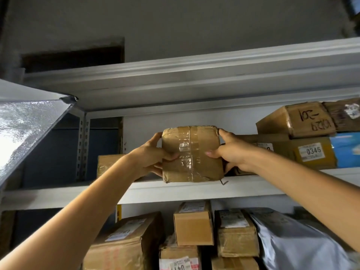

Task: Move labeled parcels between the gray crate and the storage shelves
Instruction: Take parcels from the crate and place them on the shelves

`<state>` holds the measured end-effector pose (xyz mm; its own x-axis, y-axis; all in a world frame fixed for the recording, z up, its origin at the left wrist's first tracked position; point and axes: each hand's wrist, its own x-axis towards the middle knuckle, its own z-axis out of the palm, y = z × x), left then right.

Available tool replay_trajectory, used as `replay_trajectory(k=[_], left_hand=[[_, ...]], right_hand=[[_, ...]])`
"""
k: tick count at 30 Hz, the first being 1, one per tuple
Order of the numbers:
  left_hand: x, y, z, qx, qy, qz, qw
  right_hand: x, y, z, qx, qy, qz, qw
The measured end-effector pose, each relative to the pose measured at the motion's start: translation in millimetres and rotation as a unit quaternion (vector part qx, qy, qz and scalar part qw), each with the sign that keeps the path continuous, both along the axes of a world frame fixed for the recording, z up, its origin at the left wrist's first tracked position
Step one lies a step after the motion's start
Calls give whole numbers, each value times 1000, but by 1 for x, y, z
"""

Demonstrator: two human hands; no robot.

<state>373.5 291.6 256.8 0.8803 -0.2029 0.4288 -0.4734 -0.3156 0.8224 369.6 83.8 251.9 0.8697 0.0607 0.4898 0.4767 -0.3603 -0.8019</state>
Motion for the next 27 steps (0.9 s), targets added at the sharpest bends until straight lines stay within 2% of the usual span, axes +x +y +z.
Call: replay_trajectory(k=[6,8,11,14,16,19,22,27], left_hand=[[6,6,-11,-110,-12,-26,994],[3,4,-13,-146,-10,-8,989],[-1,-4,-14,-178,-13,16,984],[-5,-4,-17,-185,0,22,982],[-10,-2,-22,-176,22,-12,984],[-15,5,-33,-151,-6,-53,987],[-17,14,-45,-130,-60,-95,985],[-11,20,-58,-135,-122,-166,969]], right_hand=[[-3,-2,-19,-9,-82,-18,996],[-7,-1,-23,12,-95,-26,995],[-12,8,-21,77,-66,-37,994],[-16,11,-11,146,-73,-63,984],[-16,11,-10,174,-71,-53,981],[-24,7,-18,161,-69,-5,985],[-34,0,-27,98,-77,28,992],[-27,-9,-47,121,-103,65,985]])
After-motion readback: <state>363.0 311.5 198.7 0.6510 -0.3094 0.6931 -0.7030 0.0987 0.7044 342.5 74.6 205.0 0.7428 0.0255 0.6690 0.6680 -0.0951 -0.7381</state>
